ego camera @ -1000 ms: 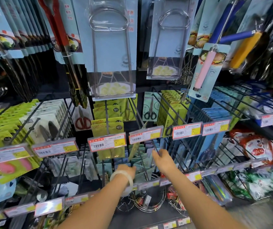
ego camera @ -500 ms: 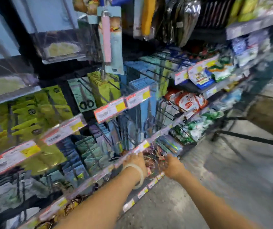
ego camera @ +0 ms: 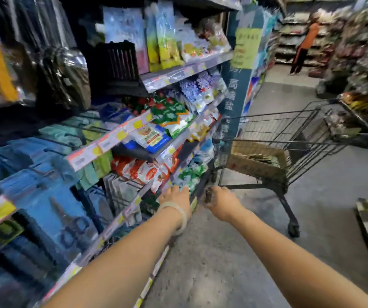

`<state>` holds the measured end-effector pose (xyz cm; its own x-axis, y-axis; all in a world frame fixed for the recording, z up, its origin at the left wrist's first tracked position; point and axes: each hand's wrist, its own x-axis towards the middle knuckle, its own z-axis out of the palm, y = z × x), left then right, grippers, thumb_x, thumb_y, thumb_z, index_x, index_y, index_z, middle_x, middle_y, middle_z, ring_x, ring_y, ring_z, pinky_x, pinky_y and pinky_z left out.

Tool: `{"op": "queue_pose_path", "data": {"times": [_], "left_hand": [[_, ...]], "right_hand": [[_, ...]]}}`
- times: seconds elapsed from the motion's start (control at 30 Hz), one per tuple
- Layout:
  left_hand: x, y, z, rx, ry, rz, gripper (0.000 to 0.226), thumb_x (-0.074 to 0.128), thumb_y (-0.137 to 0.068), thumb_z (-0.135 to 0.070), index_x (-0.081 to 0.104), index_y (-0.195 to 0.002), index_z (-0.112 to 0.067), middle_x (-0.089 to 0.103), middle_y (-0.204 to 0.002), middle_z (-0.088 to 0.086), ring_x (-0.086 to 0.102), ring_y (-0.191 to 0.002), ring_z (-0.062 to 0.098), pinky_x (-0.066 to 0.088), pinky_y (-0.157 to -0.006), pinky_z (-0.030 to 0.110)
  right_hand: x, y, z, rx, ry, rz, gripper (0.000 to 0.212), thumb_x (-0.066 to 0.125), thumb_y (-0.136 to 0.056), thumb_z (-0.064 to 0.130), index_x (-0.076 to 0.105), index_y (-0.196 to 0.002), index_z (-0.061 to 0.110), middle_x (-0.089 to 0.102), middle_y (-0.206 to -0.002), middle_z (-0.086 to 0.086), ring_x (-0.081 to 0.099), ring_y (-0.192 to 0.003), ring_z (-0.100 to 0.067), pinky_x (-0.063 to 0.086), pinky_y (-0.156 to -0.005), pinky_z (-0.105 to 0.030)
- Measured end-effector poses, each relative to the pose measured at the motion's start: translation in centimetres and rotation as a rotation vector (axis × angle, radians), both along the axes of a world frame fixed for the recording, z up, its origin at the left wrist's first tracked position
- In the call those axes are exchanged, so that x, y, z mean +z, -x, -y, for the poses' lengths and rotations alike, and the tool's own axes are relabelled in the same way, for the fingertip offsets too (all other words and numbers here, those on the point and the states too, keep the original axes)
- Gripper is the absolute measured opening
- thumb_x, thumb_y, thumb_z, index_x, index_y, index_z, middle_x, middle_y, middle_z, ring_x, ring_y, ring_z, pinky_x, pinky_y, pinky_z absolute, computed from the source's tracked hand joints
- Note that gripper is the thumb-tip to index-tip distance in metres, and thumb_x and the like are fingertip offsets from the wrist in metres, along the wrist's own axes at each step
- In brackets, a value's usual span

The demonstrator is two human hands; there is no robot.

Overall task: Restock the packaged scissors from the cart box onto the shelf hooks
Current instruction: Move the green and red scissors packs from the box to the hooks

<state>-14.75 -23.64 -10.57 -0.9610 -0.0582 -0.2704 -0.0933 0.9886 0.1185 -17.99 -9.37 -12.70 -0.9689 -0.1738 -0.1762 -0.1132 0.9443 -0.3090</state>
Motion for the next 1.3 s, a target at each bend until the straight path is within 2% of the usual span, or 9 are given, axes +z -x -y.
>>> {"op": "queue_pose_path", "data": {"times": [0.1, 0.3, 0.47, 0.67, 0.8, 0.97, 1.1, 1.3], "left_hand": [[0.3, 4.2, -3.3, -0.085, 0.041, -0.03, 0.051, 0.047, -0.094, -0.032, 0.032, -0.14, -0.016, 0.032, -0.146, 0.014, 0.028, -0.137, 0.034, 0.031, -0.108, 0.045], [-0.8, 14.2, -8.8, -0.228, 0.054, 0.005, 0.057, 0.052, -0.091, -0.034, 0.03, -0.14, -0.014, 0.031, -0.146, 0.013, 0.027, -0.137, 0.034, 0.032, -0.11, 0.047], [-2.0, 25.6, -12.4, -0.302, 0.021, 0.026, 0.057, 0.05, -0.093, -0.027, 0.026, -0.143, -0.015, 0.028, -0.147, 0.012, 0.024, -0.138, 0.032, 0.03, -0.111, 0.045], [-0.4, 40.9, -15.2, -0.296, -0.093, 0.07, 0.066, 0.056, -0.09, -0.031, 0.023, -0.145, -0.014, 0.023, -0.151, 0.012, 0.023, -0.139, 0.033, 0.03, -0.112, 0.045], [-0.6, 48.7, -16.9, -0.29, -0.087, 0.072, 0.066, 0.056, -0.09, -0.036, 0.025, -0.144, -0.016, 0.029, -0.148, 0.011, 0.03, -0.136, 0.033, 0.034, -0.11, 0.045], [-3.0, 56.2, -19.8, -0.356, -0.066, 0.129, 0.06, 0.056, -0.09, -0.036, 0.031, -0.14, -0.014, 0.033, -0.144, 0.012, 0.029, -0.135, 0.033, 0.032, -0.111, 0.046], [-5.3, 63.1, -22.6, -0.364, -0.071, 0.158, 0.059, 0.057, -0.088, -0.037, 0.034, -0.137, -0.014, 0.037, -0.14, 0.011, 0.035, -0.131, 0.032, 0.035, -0.108, 0.045], [-9.9, 75.0, -26.9, -0.28, -0.082, 0.265, 0.064, 0.051, -0.091, -0.038, 0.025, -0.145, -0.016, 0.026, -0.151, 0.011, 0.022, -0.141, 0.031, 0.029, -0.112, 0.044]], "right_hand": [[0.0, 2.8, -4.1, -0.088, 0.004, 0.011, 0.048, 0.056, -0.089, 0.037, 0.042, -0.128, 0.012, 0.048, -0.129, -0.014, 0.05, -0.115, -0.035, 0.047, -0.092, -0.041], [-1.2, 10.0, -9.9, -0.222, -0.003, 0.064, 0.052, 0.058, -0.087, 0.038, 0.041, -0.129, 0.012, 0.046, -0.13, -0.014, 0.048, -0.117, -0.035, 0.044, -0.091, -0.041], [-1.4, 20.1, -13.5, -0.297, -0.002, 0.071, 0.056, 0.057, -0.089, 0.033, 0.037, -0.135, 0.011, 0.043, -0.136, -0.015, 0.044, -0.123, -0.034, 0.043, -0.099, -0.041], [0.3, 34.3, -16.5, -0.385, 0.012, 0.072, 0.051, 0.059, -0.088, 0.033, 0.041, -0.13, 0.011, 0.048, -0.131, -0.014, 0.048, -0.12, -0.033, 0.045, -0.099, -0.043], [-0.3, 40.9, -18.1, -0.435, 0.086, 0.073, 0.053, 0.058, -0.088, 0.033, 0.041, -0.133, 0.011, 0.049, -0.134, -0.014, 0.047, -0.123, -0.032, 0.042, -0.102, -0.042], [-1.9, 48.7, -21.3, -0.479, 0.119, 0.116, 0.047, 0.059, -0.088, 0.03, 0.046, -0.127, 0.007, 0.055, -0.129, -0.015, 0.052, -0.117, -0.033, 0.045, -0.097, -0.04], [-3.1, 56.8, -24.7, -0.483, 0.107, 0.124, 0.046, 0.057, -0.089, 0.028, 0.046, -0.127, 0.005, 0.053, -0.13, -0.017, 0.051, -0.12, -0.033, 0.043, -0.099, -0.04], [-7.7, 69.4, -29.8, -0.441, 0.119, 0.278, 0.049, 0.055, -0.091, 0.028, 0.04, -0.132, 0.005, 0.048, -0.134, -0.017, 0.049, -0.121, -0.033, 0.043, -0.1, -0.039]]}}
